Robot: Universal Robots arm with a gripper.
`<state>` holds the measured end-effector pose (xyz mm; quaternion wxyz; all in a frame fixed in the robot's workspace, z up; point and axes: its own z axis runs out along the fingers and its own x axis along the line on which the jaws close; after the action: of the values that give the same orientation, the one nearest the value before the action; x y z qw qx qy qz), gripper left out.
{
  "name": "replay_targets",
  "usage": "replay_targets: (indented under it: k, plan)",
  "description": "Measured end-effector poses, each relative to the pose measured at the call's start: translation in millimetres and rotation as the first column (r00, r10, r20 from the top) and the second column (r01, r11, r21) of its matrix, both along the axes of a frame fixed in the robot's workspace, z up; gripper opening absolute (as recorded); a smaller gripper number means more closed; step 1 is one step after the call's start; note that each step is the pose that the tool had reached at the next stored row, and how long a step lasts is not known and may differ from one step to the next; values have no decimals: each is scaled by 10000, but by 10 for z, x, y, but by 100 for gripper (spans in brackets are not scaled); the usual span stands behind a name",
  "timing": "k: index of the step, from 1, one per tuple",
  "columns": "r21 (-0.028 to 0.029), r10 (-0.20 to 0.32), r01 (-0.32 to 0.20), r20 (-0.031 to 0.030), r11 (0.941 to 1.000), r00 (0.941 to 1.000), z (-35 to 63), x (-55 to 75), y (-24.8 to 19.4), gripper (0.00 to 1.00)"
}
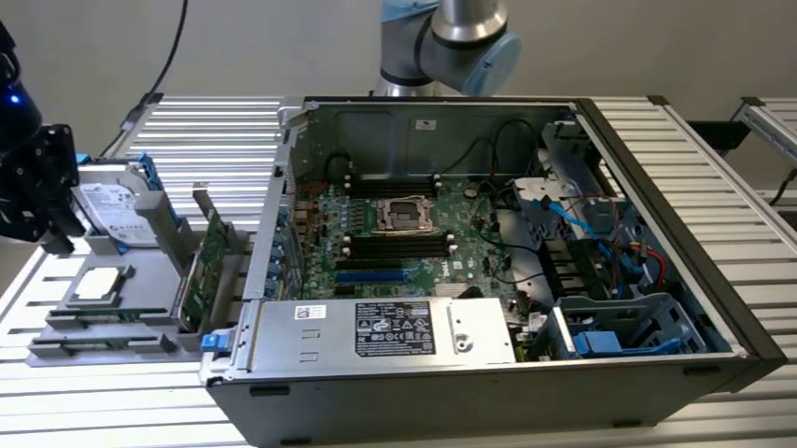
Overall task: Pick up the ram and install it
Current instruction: 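Pick up the ram and move it above insertion slot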
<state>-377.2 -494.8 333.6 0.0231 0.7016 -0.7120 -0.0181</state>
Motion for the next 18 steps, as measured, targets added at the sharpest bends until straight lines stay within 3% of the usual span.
replay_targets:
  k: [12, 14, 18]
  plan:
    - [115, 279, -276, -238, 9996, 9993, -219, 0, -314, 30]
    - [122, 339, -336, -243, 9994, 9991, -256, 1, -338, 30]
    - [120, 509, -506, -245, 9986, 9984, -328, 0, -342, 30]
